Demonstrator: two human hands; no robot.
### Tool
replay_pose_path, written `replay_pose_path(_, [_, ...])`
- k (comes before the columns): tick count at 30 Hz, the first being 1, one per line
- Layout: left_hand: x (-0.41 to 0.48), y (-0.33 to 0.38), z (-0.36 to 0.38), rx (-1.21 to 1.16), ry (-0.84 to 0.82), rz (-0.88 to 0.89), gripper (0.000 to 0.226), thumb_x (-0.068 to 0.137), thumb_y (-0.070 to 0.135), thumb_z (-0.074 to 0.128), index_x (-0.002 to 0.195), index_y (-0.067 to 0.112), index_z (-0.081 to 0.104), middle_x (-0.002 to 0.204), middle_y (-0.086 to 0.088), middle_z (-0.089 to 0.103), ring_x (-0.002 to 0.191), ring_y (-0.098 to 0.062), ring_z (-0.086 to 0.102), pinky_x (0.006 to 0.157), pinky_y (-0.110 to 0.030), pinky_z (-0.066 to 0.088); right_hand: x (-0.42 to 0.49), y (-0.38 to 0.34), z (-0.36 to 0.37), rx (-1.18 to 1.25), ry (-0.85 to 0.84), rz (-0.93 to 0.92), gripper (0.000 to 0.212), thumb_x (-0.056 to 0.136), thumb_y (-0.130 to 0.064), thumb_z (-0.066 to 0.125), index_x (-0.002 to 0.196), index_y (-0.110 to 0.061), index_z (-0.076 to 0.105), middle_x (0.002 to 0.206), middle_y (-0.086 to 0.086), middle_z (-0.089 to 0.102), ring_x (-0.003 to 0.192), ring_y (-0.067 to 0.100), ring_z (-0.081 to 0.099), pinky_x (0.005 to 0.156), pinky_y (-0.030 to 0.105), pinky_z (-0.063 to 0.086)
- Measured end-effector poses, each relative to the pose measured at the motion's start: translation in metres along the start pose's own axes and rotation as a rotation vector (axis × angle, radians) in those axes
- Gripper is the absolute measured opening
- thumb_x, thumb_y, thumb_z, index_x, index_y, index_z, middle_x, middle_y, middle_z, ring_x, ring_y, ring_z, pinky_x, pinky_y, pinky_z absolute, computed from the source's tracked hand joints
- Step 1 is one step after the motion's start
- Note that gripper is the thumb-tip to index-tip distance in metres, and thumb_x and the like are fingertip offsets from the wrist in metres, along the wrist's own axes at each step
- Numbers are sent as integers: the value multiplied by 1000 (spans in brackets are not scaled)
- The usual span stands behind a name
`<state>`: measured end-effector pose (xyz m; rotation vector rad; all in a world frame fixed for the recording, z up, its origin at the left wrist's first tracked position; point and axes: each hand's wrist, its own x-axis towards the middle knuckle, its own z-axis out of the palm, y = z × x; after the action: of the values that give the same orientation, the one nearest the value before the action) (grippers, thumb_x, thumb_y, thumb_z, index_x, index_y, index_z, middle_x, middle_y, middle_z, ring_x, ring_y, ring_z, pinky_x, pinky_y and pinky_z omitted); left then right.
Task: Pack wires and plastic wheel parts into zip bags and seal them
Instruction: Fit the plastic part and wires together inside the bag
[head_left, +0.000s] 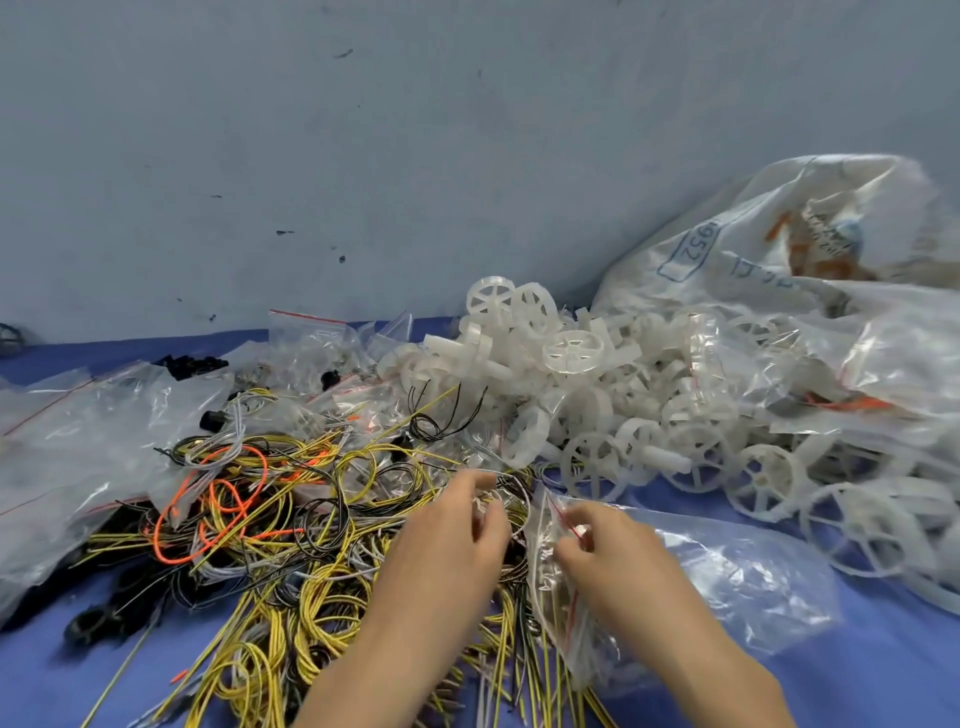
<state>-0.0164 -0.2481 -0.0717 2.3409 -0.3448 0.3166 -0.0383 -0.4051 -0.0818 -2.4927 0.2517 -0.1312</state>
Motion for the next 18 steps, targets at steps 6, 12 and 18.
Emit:
replay_pose_path(6, [66,10,29,220,-72,69,32,99,34,44,125,21,54,115,2,63,105,-18,60,89,-40,51,5,10,-15,-38,-9,47,14,91,-35,52,96,-30,63,95,-7,65,88,14,60,81,37,54])
replay_pose_path(12, [104,17,61,484,-180,17,38,98,34,46,130,13,43,128,-9,50,113,-31,54,86,-43,47,7,14,-20,-5,-30,52,16,93,-39,48,98,-30,60,97,-7,64,85,15,62,80,39,54])
replay_pose_path(18, [107,18,61,505,-48,60,19,97,26,41,109,13,50,111,-7,56,99,-29,57,75,-40,48,11,13,-22,-2,-24,37,17,94,-37,45,99,-28,58,92,-5,64,86,18,60,79,37,53])
